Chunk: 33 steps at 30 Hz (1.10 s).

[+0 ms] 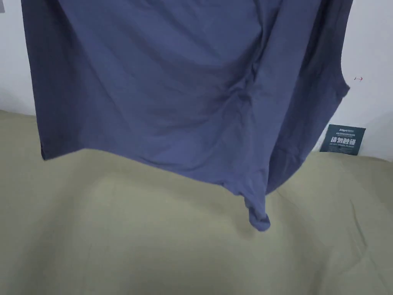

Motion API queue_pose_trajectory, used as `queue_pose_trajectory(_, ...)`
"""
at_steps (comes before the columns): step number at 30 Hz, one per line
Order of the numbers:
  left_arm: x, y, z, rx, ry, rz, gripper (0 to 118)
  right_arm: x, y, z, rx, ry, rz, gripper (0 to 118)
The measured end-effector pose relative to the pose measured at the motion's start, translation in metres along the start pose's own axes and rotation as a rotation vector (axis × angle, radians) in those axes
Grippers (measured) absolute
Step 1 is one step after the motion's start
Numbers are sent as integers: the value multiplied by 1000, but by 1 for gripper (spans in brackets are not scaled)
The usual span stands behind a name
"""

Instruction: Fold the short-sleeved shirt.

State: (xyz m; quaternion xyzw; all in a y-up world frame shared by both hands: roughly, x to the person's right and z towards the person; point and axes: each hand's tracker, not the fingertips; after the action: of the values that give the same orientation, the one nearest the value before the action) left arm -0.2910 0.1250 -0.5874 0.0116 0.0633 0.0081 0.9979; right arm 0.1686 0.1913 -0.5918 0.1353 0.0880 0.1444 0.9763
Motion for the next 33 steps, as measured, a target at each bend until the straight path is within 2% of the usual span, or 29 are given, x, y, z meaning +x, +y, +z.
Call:
queue_pose_trajectory(5, -2, -32, 2, -30, -8, -37, 6, -13, -26, 10, -12, 51, -30, 7)
queue_pose_trajectory(7, -4, -54, 5, -67, -46, -22, 6, -22, -49, 19, -59, 72, -30, 7)
queue_pose_trajectory(12, -3, -120, 21, -184, -82, -87, 6, -43, -111, 46, -246, 126, -44, 7)
queue_pose_trajectory(17, -4, -172, 39, -328, -112, -52, 6, -58, -165, 80, -371, 161, -167, 7)
queue_pose_trajectory(23, -18, -218, 90, -404, -150, -39, 6, -72, -198, 137, -440, 210, -210, 7)
queue_pose_trajectory(27, -30, -244, 131, -467, -205, -26, 6, -76, -217, 180, -501, 240, -323, 7)
queue_pose_trajectory(33, -50, -285, 190, -566, -273, -1, 6, -83, -250, 239, -566, 246, -418, 7)
